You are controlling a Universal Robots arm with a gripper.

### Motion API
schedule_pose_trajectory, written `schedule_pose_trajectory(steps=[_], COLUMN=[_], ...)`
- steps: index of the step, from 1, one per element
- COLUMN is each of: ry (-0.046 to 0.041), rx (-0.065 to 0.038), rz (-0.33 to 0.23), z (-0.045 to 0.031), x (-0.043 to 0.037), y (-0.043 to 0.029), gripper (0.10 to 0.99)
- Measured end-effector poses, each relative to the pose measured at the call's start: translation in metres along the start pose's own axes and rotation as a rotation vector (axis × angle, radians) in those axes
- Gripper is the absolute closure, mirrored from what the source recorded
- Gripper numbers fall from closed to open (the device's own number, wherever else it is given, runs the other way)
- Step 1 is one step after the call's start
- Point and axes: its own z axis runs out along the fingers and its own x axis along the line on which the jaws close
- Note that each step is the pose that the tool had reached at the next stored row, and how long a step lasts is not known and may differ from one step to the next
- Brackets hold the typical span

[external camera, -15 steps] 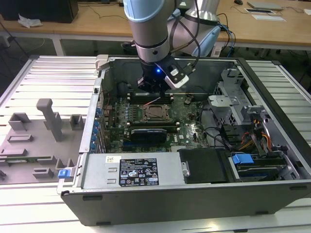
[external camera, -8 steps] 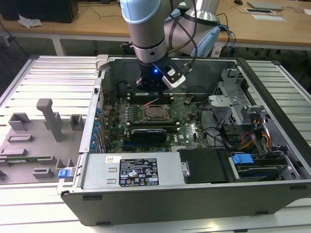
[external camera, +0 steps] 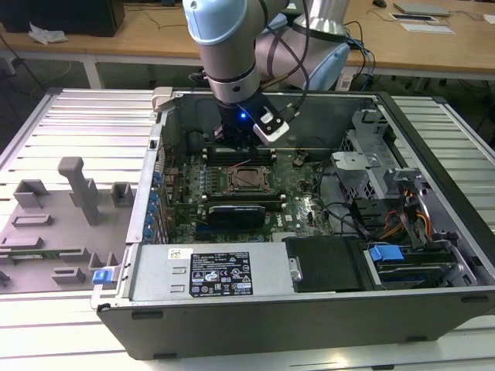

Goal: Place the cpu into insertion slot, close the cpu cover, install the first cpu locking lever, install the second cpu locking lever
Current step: 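Install the first cpu locking lever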

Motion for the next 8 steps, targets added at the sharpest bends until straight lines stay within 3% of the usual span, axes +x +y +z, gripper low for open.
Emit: schedule_pose_trajectory(steps=[3, 8], ry=[-0.0079, -0.0141], rx=[0.012, 0.021], rz=[0.042, 0.075], z=[0.0020, 0.0052], x=[0.0005, 0.0014], y=[-0.0003, 0.0017], gripper=[0.980, 0.980])
